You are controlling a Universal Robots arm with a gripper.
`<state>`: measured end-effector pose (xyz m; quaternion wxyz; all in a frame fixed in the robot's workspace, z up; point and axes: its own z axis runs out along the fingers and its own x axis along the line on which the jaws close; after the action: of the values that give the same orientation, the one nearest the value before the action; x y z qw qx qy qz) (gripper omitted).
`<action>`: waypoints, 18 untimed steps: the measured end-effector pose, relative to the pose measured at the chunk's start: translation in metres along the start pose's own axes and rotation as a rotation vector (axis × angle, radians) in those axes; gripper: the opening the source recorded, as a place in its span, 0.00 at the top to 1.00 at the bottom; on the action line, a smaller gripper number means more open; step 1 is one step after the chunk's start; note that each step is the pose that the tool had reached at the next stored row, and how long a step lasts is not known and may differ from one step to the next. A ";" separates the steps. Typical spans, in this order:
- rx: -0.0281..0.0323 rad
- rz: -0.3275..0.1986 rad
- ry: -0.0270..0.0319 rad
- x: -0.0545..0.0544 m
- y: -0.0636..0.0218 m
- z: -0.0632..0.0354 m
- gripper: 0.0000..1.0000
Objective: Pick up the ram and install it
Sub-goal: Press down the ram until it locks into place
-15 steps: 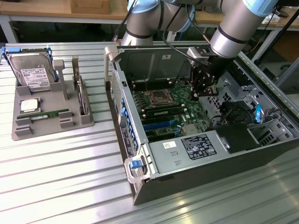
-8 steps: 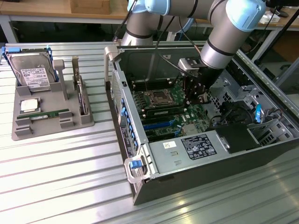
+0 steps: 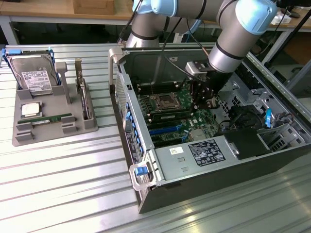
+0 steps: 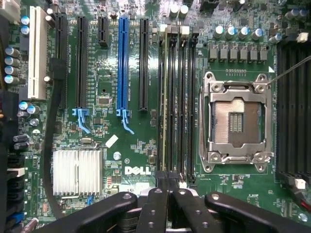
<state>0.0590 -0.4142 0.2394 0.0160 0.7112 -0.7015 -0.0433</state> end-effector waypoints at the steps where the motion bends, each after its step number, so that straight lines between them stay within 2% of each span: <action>1: 0.0033 0.000 -0.0001 0.000 0.0021 -0.0034 0.90; 2: 0.0052 0.000 -0.0001 0.000 0.0065 -0.0031 0.90; 3: 0.0064 0.000 -0.0001 0.000 0.0144 -0.0025 0.90; 5: 0.0071 0.000 -0.0004 -0.001 0.0342 -0.0007 0.90; 7: 0.0070 0.000 -0.0001 -0.001 0.0616 0.0023 0.90; 10: 0.0070 0.000 -0.0001 -0.001 0.0834 0.0060 0.90; 11: 0.0070 0.000 -0.0002 -0.001 0.0922 0.0076 0.90; 12: 0.0072 0.000 -0.0009 -0.001 0.1050 0.0101 0.90; 13: 0.0071 0.000 -0.0010 -0.001 0.1094 0.0113 0.90; 18: 0.0069 0.000 -0.0008 -0.001 0.1095 0.0168 0.90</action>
<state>-0.0515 -0.4143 0.2319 0.0133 0.7114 -0.7015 -0.0411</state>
